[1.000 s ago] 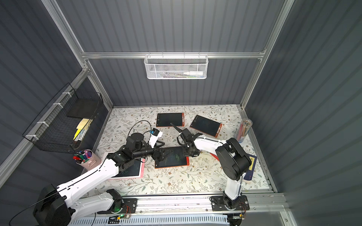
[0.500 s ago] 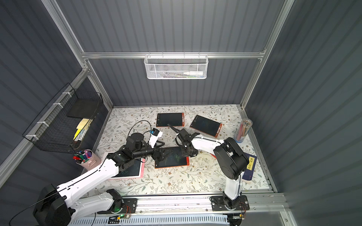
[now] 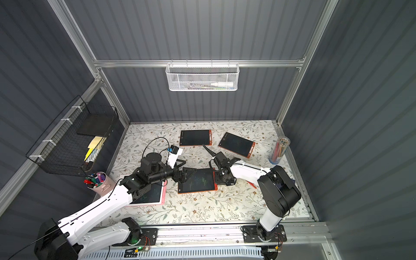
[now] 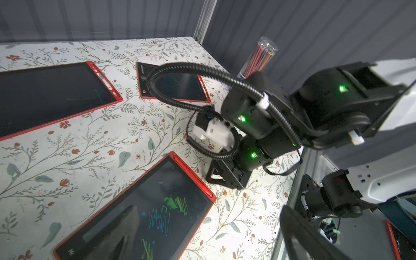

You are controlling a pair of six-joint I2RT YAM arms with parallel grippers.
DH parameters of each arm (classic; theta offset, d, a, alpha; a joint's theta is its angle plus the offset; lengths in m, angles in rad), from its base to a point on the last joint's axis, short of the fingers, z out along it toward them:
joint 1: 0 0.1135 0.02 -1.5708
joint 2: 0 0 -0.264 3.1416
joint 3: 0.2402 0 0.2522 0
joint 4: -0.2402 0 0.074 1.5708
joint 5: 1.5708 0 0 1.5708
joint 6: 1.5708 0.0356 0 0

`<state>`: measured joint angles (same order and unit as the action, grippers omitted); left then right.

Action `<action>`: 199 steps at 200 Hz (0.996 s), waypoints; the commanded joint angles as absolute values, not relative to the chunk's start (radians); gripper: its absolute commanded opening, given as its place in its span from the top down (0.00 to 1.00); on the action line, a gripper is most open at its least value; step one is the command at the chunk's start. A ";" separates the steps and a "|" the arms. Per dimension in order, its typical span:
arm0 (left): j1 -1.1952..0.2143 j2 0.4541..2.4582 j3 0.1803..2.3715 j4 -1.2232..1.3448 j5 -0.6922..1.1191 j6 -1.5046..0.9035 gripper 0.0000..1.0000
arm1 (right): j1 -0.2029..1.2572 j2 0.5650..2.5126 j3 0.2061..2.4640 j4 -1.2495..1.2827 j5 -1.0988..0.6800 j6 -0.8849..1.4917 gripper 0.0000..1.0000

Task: Place the stylus back onto the writing tablet
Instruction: Adjust the stylus on the writing tablet, then move the writing tablet to the center of the board.

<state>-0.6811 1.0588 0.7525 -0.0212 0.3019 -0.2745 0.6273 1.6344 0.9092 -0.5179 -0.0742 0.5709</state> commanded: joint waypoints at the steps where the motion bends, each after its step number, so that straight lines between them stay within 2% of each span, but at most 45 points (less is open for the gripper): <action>1: -0.681 1.066 0.801 -0.050 0.258 -0.282 0.01 | 0.632 1.581 0.858 -0.486 -0.133 0.574 0.46; 37: -0.681 1.054 0.853 -0.071 0.183 -0.305 0.01 | 0.692 1.535 0.838 -0.523 -0.063 0.574 0.42; 64: -0.681 1.033 0.926 -0.106 0.109 -0.321 0.01 | 0.740 1.531 0.845 -0.547 0.000 0.563 0.19; 75: -0.681 1.024 0.954 -0.125 0.077 -0.328 0.01 | 0.756 1.538 0.845 -0.546 0.010 0.561 0.14; 120: -0.681 0.991 1.040 -0.177 -0.027 -0.346 0.01 | 0.818 1.591 0.870 -0.536 0.094 0.575 0.11; 136: -0.681 0.988 1.052 -0.183 -0.035 -0.348 0.01 | 0.837 1.622 0.891 -0.533 0.115 0.594 0.10; 162: -0.681 0.989 1.052 -0.183 -0.034 -0.351 0.01 | 0.854 1.682 0.923 -0.517 0.127 0.647 0.03; 199: -0.681 0.984 1.047 -0.181 -0.034 -0.353 0.01 | 0.867 1.754 0.972 -0.479 0.126 0.705 0.03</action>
